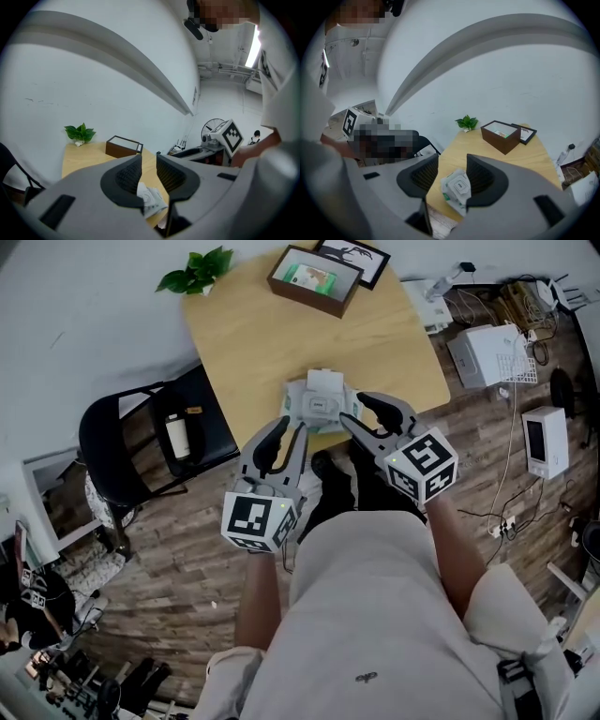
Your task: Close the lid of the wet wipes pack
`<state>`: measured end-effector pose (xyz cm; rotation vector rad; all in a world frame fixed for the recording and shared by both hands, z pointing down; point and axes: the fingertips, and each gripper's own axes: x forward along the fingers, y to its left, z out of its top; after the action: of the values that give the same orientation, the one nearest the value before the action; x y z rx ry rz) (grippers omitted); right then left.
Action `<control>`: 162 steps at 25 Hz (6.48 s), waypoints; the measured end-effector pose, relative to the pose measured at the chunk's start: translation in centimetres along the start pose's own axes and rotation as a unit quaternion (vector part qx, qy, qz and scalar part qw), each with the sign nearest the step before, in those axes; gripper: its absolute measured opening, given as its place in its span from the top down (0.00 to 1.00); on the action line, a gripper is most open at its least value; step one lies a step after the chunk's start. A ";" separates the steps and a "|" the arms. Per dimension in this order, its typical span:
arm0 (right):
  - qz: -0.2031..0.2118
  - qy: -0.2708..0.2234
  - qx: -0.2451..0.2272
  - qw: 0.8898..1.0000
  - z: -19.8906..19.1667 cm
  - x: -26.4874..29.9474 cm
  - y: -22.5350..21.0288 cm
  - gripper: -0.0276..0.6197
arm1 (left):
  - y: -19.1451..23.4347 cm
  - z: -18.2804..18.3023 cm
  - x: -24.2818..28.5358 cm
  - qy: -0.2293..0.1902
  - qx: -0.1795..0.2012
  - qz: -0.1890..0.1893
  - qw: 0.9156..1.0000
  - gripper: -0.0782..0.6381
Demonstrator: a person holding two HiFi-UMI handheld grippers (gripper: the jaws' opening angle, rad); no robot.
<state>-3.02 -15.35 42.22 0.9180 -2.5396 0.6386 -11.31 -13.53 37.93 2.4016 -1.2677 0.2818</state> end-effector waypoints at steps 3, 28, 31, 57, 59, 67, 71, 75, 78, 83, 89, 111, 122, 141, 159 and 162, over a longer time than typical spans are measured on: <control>0.003 0.006 0.004 1.000 -0.8 0.9 -0.9 0.70 | 0.1 -0.4 0.6 0.009 0.000 0.002 1.000 0.77; 0.035 0.054 0.004 0.998 -6.1 8.7 -7.7 0.72 | 1.6 -3.9 7.1 0.048 -0.001 -0.014 0.999 0.77; 0.044 0.061 -0.002 0.997 -6.4 9.8 -8.3 0.72 | 1.9 -4.4 7.6 0.051 -0.008 -0.007 0.999 0.77; 0.131 0.148 0.006 0.980 -11.5 16.4 -10.9 0.77 | 4.3 -8.0 8.1 0.077 -0.048 0.040 0.995 0.77; 0.132 0.148 0.008 0.980 -11.6 16.4 -10.9 0.78 | 4.3 -8.3 8.0 0.079 -0.051 0.043 0.995 0.77; 0.124 0.147 -0.003 0.981 -11.3 16.3 -11.1 0.83 | 4.0 -8.7 7.6 0.078 -0.063 0.049 0.994 0.77; 0.120 0.143 -0.016 0.982 -10.7 16.0 -11.1 0.83 | 3.6 -8.9 7.3 0.078 -0.064 0.047 0.994 0.77; 0.117 0.138 -0.032 0.983 -10.0 15.5 -10.7 0.83 | 3.4 -9.5 6.9 0.076 -0.069 0.049 0.993 0.77; 0.113 0.136 -0.046 0.983 -9.5 15.2 -10.6 0.85 | 3.4 -9.4 6.6 0.070 -0.071 0.052 0.994 0.77; 0.111 0.133 -0.068 0.983 -8.6 14.4 -10.0 0.86 | 3.1 -9.0 6.2 0.063 -0.068 0.052 0.994 0.77; 0.107 0.139 -0.100 0.979 -8.8 13.4 -9.1 0.89 | 2.3 -9.1 5.4 0.058 -0.065 0.048 0.995 0.78; 0.116 0.115 -0.114 0.980 -9.1 9.9 -4.7 0.92 | 0.4 -9.8 2.3 0.058 -0.051 0.037 0.996 0.82; 0.135 0.116 -0.137 0.974 -10.7 9.5 -2.3 0.90 | 0.0 -10.6 1.1 0.064 -0.052 0.031 0.996 0.85; 0.137 0.161 -0.163 0.964 -12.8 9.7 -0.7 0.88 | -0.3 -11.3 -0.1 0.072 -0.049 0.031 0.996 0.87; 0.135 0.180 -0.153 0.962 -14.4 11.0 0.3 0.94 | 0.0 -12.3 -0.3 0.081 -0.054 0.033 0.995 0.87; 0.134 0.191 -0.161 0.959 -14.9 11.1 0.5 0.94 | -0.1 -12.4 -0.3 0.081 -0.055 0.032 0.995 0.87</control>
<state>-8.62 -12.76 59.72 0.3062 -2.3313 0.4071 -11.28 -7.76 48.89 2.2008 -1.2535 0.4069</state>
